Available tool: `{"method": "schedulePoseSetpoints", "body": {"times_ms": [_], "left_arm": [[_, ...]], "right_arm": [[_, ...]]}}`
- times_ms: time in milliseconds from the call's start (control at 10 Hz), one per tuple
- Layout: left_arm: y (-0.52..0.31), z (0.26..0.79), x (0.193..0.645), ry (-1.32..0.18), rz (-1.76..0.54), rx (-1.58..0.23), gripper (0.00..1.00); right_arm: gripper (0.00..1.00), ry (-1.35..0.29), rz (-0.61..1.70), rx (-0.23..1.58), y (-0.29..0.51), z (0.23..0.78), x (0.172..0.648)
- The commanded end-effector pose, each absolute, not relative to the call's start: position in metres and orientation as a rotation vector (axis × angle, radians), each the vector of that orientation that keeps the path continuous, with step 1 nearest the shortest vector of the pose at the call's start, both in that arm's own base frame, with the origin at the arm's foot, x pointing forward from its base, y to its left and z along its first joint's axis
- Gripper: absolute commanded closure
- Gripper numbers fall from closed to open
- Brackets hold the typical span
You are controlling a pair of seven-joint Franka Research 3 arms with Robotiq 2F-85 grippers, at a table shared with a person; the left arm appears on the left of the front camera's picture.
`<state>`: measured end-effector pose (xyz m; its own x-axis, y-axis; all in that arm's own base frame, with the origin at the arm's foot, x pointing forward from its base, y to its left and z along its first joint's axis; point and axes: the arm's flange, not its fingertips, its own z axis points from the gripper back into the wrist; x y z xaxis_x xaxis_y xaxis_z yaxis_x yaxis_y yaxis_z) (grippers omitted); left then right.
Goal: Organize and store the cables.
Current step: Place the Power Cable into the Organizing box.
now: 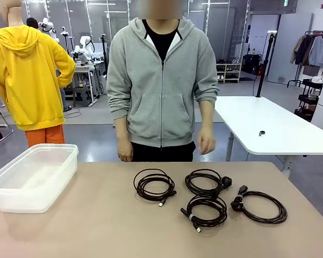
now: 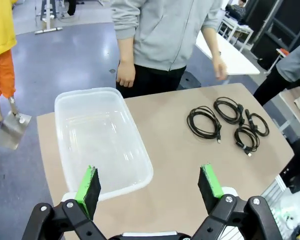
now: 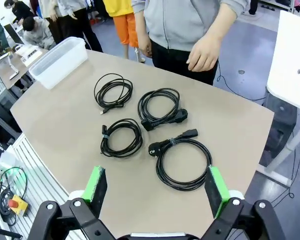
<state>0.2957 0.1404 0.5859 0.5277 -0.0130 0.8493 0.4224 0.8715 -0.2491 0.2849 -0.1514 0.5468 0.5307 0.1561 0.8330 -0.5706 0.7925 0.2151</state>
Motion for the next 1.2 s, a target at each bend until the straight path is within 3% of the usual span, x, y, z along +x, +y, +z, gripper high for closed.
{"method": "schedulePoseSetpoints", "body": {"times_ms": [0,1100], "left_arm": [[0.126,0.5872,0.2989,-0.975,-0.33,-0.47,0.0],[0.126,0.5872,0.2989,-0.975,-0.33,-0.47,0.0]], "right_arm": [[0.0,-0.909,0.486,0.509,-0.1446,0.5467,0.2885],[0.0,-0.909,0.486,0.509,-0.1446,0.5467,0.2885]]}}
